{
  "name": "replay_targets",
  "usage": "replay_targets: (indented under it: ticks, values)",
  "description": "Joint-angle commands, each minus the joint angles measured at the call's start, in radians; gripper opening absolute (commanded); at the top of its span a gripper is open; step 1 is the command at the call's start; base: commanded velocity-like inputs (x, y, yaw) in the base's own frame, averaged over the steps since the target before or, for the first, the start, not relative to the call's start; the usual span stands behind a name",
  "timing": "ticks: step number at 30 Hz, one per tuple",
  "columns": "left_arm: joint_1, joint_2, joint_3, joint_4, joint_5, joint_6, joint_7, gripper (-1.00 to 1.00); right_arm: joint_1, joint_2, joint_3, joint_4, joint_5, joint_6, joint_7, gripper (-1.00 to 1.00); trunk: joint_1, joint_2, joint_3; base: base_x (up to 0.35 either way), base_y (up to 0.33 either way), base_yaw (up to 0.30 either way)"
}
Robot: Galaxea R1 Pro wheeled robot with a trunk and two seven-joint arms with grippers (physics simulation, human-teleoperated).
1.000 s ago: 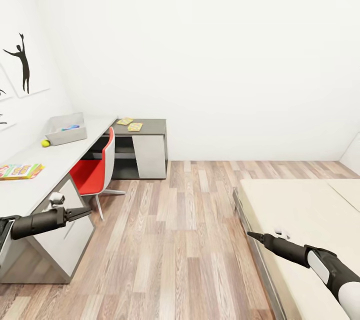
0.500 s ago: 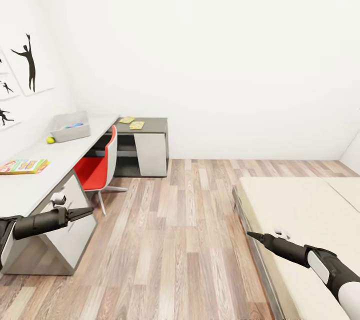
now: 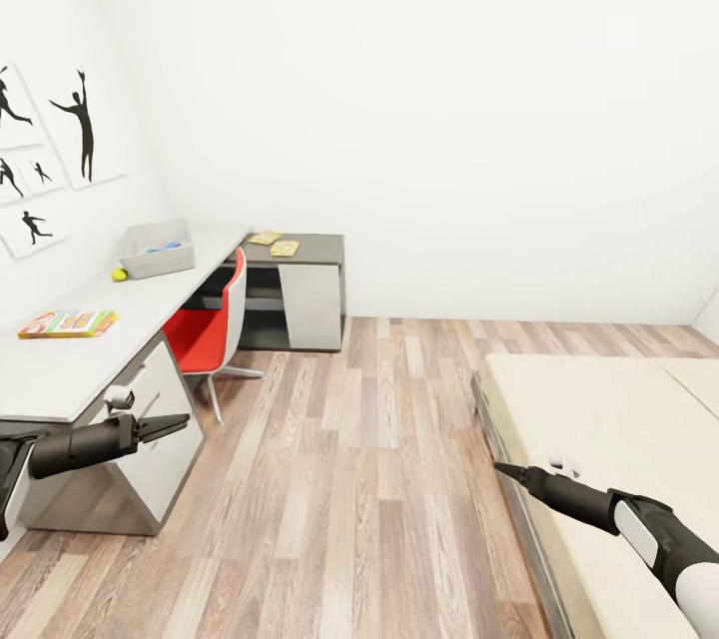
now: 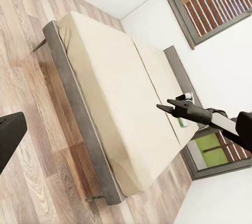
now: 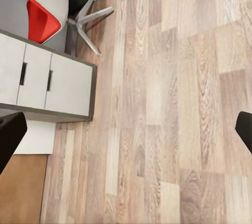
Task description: Put all the toys in the child's room - the three board games (two on the bed and one on the table), the two jigsaw puzzles on the table, and the tennis ball on the table - inside the toy box on the table in the child's room.
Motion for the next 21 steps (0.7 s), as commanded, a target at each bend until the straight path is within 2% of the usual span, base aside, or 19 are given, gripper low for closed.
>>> replay_targets:
  ticks: [1, 11, 21]
  values:
    - [-0.001, 0.000, 0.002, 0.000, -0.007, 0.010, -0.007, 1.00, -0.001, 0.000, -0.003, 0.000, -0.004, 0.009, 0.002, 1.00, 0.001, -0.002, -0.002, -0.023, -0.001, 0.046]
    - [-0.001, -0.001, 0.001, 0.000, -0.008, 0.010, -0.007, 1.00, -0.001, 0.000, -0.005, -0.001, -0.005, 0.009, 0.003, 1.00, 0.001, -0.002, -0.001, -0.008, -0.006, 0.016]
    - [-0.001, -0.001, 0.000, 0.000, -0.008, 0.010, -0.007, 1.00, -0.001, 0.000, -0.005, 0.000, -0.005, 0.009, 0.002, 1.00, 0.001, -0.002, -0.001, -0.001, -0.137, 0.001]
